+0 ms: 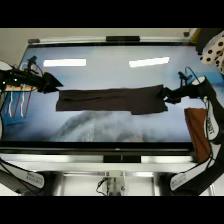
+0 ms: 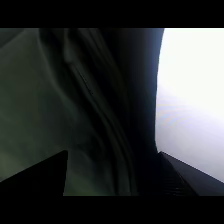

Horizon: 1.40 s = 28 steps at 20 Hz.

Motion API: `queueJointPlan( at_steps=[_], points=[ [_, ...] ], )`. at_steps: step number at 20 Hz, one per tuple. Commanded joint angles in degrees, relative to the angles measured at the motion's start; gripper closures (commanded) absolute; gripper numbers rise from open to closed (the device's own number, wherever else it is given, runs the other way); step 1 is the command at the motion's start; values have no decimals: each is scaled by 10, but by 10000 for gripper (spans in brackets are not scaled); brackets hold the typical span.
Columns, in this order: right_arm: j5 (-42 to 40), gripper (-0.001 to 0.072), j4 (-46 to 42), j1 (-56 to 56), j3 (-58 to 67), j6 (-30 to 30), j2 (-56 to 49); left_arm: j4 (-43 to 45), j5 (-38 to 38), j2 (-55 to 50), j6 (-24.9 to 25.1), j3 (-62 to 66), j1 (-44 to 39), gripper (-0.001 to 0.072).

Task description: Fold the shirts.

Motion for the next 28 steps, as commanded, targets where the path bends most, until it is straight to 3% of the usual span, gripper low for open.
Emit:
queueJointPlan(
  at_steps=[1,2,4,5,6,7,8,9,10,18,25,28],
  points=[
    [3,32,4,28,-1,-3,-29,0,0,15,1,1,-18,208],
    [3,68,3,40,-1,-8,-30,0,-1,16,0,1,-24,209],
    [16,482,4,57,2,-31,-26,0,-1,16,0,1,-36,208],
    [21,595,4,63,8,-33,-21,0,-1,16,0,1,-43,213],
    [25,633,11,65,13,-33,-11,0,-1,14,1,0,-54,347],
    [28,633,21,65,17,-33,4,0,-1,13,1,0,-66,491],
    [29,633,32,65,20,-33,26,0,-1,10,10,0,-83,575],
    [30,633,39,65,20,-33,51,0,2,7,27,0,-102,587],
    [38,633,42,65,20,-28,80,0,16,3,31,-7,-126,660],
    [199,633,41,68,20,76,272,-45,202,-10,30,-133,-319,673],
    [241,633,42,68,20,142,392,-242,308,-77,53,-134,-437,674],
    [253,633,42,67,20,156,428,-276,332,-101,52,-134,-484,674]
  ],
)
